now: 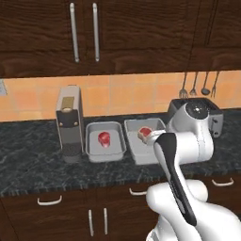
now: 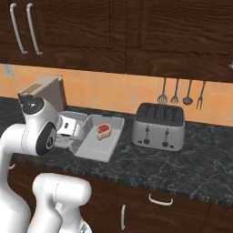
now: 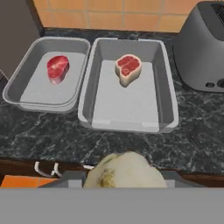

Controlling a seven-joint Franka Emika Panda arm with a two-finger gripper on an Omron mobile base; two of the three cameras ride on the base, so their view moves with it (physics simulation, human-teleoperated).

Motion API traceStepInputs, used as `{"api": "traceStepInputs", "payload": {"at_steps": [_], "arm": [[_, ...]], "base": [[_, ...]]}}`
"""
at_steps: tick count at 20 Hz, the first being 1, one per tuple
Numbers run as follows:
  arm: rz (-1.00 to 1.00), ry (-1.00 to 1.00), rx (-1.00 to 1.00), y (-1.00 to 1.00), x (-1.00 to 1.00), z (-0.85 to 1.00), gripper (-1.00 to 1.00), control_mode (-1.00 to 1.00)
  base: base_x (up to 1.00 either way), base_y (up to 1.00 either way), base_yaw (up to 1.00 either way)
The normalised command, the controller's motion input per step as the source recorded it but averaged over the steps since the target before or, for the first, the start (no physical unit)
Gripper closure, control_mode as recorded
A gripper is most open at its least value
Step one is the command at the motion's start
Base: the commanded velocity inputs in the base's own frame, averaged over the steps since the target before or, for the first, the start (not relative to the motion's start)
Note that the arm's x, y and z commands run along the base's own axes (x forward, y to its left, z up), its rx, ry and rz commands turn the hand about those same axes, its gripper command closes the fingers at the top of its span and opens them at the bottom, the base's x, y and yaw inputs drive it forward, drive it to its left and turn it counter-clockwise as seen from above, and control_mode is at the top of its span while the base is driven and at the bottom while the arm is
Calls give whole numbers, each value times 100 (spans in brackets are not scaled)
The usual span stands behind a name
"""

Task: Place one garlic and one steak in each tupperware on the nearby counter, to pack two identical lunches.

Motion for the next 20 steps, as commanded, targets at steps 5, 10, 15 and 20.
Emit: {"api": "traceStepInputs", "payload": {"at_steps": [5,10,15,20], "arm": [[0,0,0,0,0,0,100,100],[-18,14,-3,3,56,-39,100,-100],[-9,27,0,0,64,-43,100,-100],[0,12,0,25,67,-45,100,-100]], "base": [[13,2,-33],[0,0,0],[0,0,0],[0,0,0]]}}
